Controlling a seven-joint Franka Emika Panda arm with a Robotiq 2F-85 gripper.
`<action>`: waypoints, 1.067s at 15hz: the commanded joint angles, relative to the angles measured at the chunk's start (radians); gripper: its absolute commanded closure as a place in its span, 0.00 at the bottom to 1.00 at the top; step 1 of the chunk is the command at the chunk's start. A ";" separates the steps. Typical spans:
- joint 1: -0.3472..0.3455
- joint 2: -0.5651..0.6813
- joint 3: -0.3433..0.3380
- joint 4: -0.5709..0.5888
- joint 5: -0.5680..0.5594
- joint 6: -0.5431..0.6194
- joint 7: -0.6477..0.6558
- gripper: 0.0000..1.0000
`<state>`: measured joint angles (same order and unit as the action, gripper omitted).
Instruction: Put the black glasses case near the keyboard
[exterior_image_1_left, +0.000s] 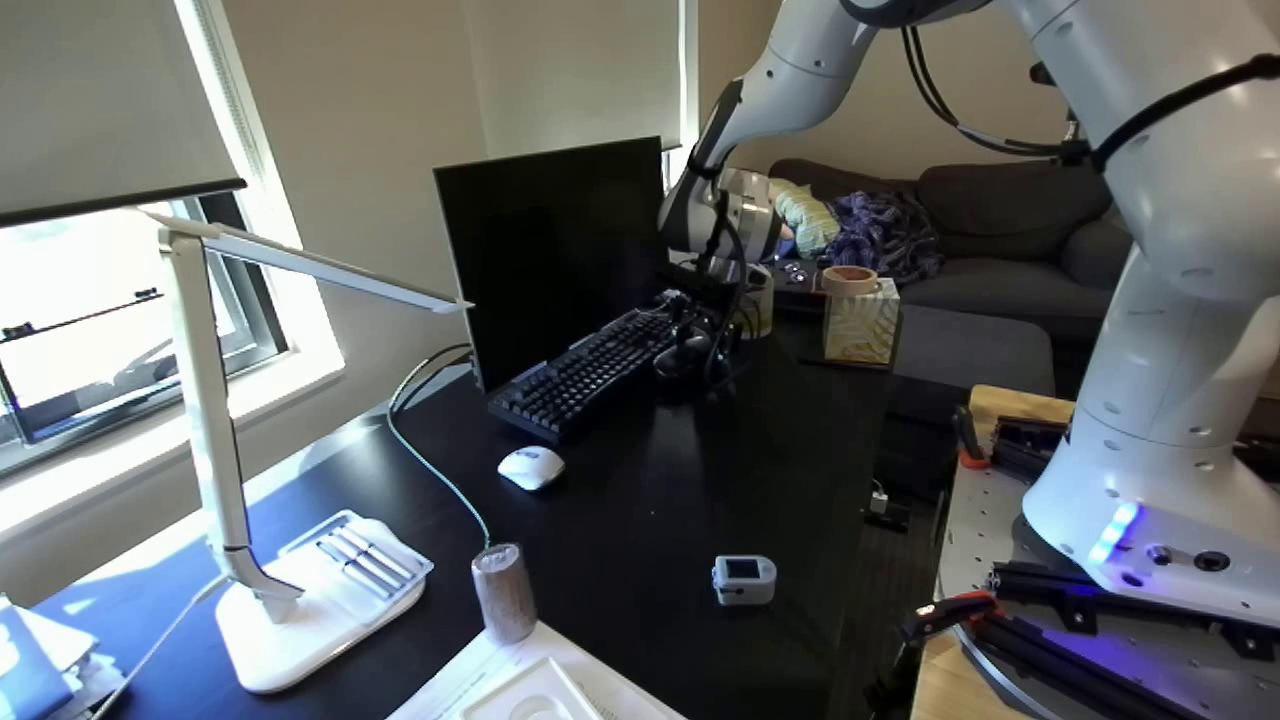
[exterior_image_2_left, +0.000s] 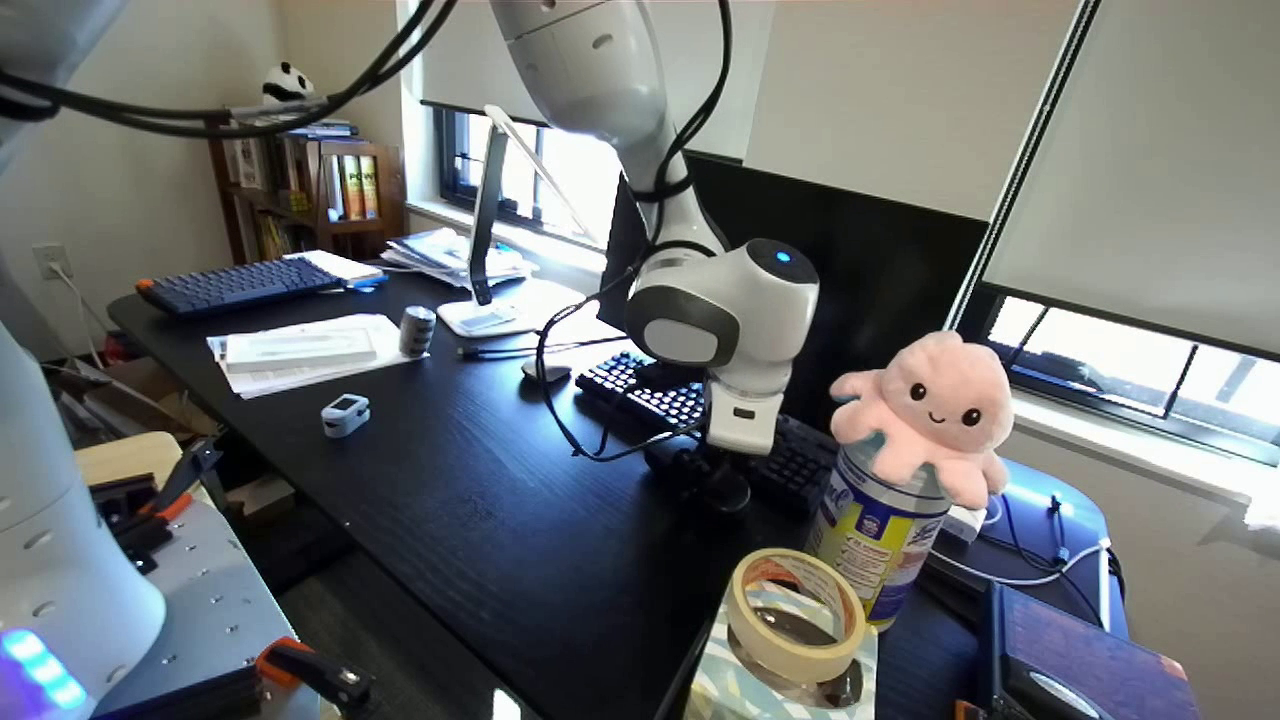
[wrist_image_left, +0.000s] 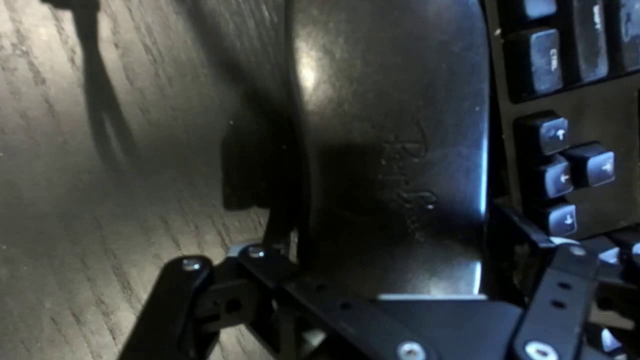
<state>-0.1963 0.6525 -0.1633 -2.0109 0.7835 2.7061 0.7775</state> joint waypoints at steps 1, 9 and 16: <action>0.041 -0.072 -0.013 -0.095 0.018 0.140 0.000 0.00; 0.103 -0.300 -0.017 -0.320 -0.021 0.296 -0.034 0.00; 0.170 -0.612 -0.029 -0.630 -0.229 0.153 -0.108 0.00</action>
<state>-0.0615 0.1909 -0.1839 -2.4930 0.6435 2.9045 0.7018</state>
